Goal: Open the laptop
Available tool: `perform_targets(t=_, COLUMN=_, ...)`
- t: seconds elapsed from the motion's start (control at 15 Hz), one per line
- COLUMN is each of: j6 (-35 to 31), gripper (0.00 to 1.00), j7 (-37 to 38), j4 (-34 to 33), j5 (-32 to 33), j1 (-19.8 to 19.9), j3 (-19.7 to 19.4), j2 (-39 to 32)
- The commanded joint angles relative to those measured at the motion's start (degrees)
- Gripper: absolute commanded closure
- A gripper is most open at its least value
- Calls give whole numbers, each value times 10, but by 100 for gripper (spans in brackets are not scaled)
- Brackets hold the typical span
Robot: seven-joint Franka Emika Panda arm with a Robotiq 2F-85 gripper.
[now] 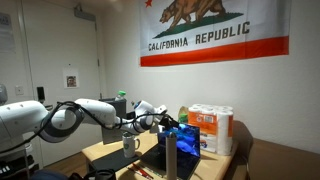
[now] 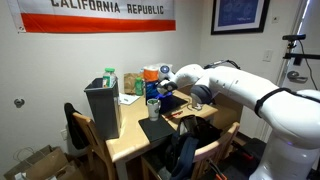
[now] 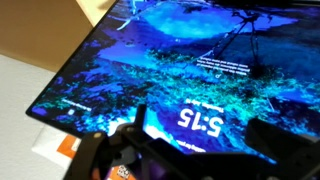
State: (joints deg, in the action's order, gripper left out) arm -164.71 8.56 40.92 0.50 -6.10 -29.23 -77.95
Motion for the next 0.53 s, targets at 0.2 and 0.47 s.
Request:
perform_targets(t=0.2, j6=115, gripper=0, j7=-129, j4=37, j5=43, j1=14, j3=114, j2=98)
perform_targets(t=0.47, j6=222, gripper=0, j7=-213, j4=47, j5=66, j1=40, j3=201, j2=142)
